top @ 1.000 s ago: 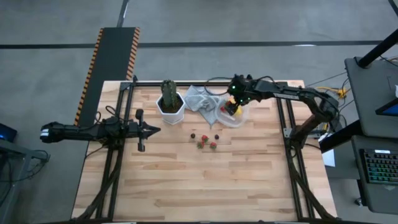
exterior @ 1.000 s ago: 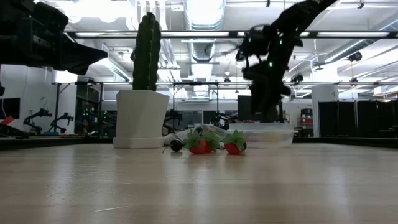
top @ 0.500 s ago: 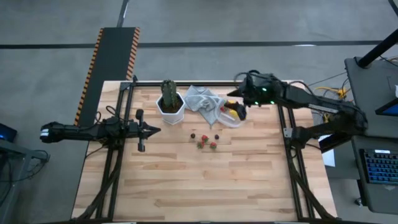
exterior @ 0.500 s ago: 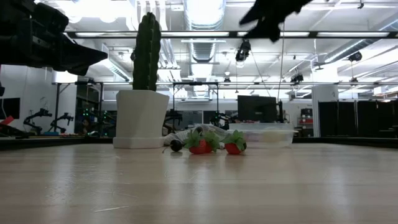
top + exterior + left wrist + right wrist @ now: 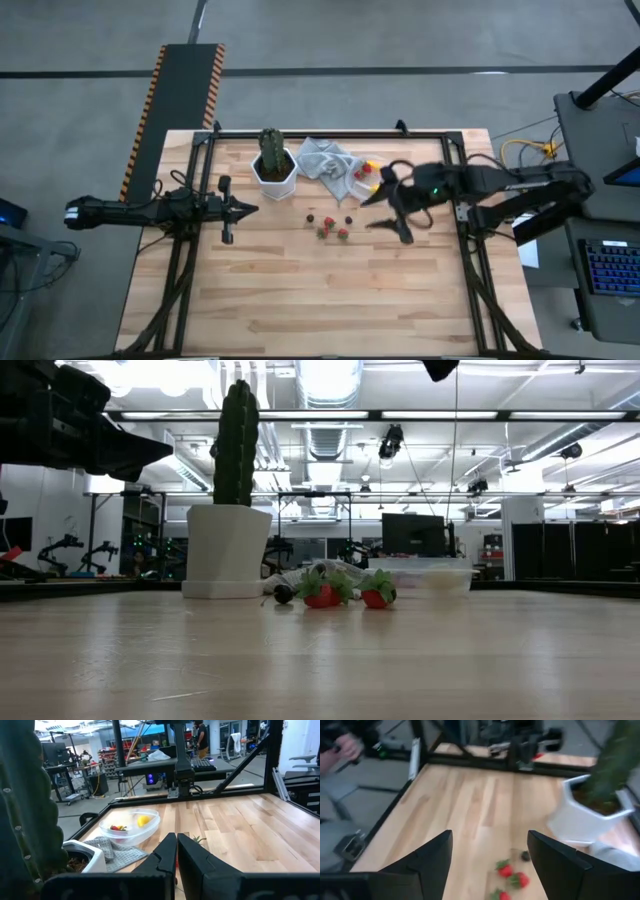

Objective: Pick and placing Produce into tupperware
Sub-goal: Put the right strawberry into the transparent bin

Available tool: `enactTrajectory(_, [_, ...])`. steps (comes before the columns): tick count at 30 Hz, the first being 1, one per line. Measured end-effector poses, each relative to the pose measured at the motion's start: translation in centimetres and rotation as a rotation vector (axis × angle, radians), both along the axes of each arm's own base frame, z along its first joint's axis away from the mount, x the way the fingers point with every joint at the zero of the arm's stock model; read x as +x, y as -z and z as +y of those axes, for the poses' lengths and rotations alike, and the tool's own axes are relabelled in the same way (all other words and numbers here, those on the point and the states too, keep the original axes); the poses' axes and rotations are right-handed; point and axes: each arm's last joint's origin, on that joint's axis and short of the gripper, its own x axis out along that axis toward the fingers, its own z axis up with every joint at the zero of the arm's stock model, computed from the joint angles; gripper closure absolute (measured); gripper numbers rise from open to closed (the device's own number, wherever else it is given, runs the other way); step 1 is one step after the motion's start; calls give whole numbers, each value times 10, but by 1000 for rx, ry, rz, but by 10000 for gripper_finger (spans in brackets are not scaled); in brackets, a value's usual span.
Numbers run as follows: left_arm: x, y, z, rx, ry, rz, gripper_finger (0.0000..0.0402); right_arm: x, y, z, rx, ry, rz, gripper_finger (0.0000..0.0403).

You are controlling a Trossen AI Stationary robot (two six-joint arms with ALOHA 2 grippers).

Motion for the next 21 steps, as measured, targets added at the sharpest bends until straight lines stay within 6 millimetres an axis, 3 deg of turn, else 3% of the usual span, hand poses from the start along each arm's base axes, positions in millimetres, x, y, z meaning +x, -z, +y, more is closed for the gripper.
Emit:
enactTrajectory(5, [0,0,0,0,0,1,402,18,21,15,-61,27,89,154])
enactTrajectory(21, [0,1,0,1,0,6,402,72,108,23,-115,50,413,154])
